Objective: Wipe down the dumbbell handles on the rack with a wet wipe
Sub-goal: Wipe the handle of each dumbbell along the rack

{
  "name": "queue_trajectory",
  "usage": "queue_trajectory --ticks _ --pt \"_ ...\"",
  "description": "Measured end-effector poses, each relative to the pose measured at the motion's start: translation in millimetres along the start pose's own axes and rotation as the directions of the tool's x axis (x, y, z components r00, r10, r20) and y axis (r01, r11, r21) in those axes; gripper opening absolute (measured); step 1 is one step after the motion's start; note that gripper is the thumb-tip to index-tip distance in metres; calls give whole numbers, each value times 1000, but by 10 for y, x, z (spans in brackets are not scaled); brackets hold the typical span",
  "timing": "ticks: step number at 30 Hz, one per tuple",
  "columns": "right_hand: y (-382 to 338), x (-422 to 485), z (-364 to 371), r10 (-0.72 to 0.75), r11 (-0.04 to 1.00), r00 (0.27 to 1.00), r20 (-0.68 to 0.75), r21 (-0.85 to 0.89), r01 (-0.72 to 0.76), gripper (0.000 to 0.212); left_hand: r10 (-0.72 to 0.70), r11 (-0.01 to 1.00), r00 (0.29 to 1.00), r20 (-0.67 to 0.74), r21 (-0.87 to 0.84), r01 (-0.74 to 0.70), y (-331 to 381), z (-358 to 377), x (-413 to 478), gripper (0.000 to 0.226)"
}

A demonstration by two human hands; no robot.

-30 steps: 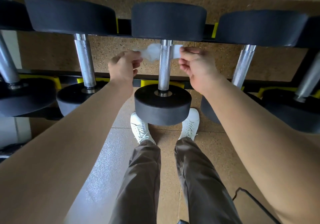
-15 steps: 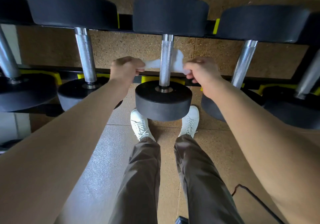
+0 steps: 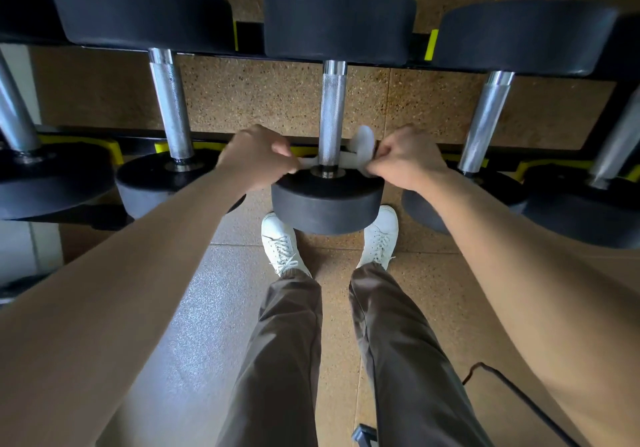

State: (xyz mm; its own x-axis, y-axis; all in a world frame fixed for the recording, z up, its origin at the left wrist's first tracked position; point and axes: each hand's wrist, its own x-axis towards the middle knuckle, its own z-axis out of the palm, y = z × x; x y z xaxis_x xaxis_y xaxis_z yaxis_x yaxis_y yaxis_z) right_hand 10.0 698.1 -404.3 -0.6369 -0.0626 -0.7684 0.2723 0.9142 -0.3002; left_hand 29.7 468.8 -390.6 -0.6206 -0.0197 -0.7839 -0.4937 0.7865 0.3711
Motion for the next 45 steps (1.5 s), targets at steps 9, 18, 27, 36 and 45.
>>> queue_trajectory --ticks 9,18,27,36,45 --pt "-375 -119 88 -193 981 981 26 20 193 13 109 950 994 29 -299 -95 -97 -133 -157 36" --pt "-184 -467 -248 -94 976 987 127 208 66 8 196 975 981 -6 -109 -196 -45 -25 -102 23" --pt "-695 -817 -13 -96 603 991 89 797 -14 6 205 842 974 -96 -490 -226 -250 -258 -485 23" --pt "-1021 -703 196 -224 263 953 202 954 -140 29 -90 698 984 -152 -715 -46 -421 -200 -719 27" --pt "-1303 -726 292 -210 417 976 55 908 38 19 -50 689 952 -303 -701 -186 -456 -411 -951 14"
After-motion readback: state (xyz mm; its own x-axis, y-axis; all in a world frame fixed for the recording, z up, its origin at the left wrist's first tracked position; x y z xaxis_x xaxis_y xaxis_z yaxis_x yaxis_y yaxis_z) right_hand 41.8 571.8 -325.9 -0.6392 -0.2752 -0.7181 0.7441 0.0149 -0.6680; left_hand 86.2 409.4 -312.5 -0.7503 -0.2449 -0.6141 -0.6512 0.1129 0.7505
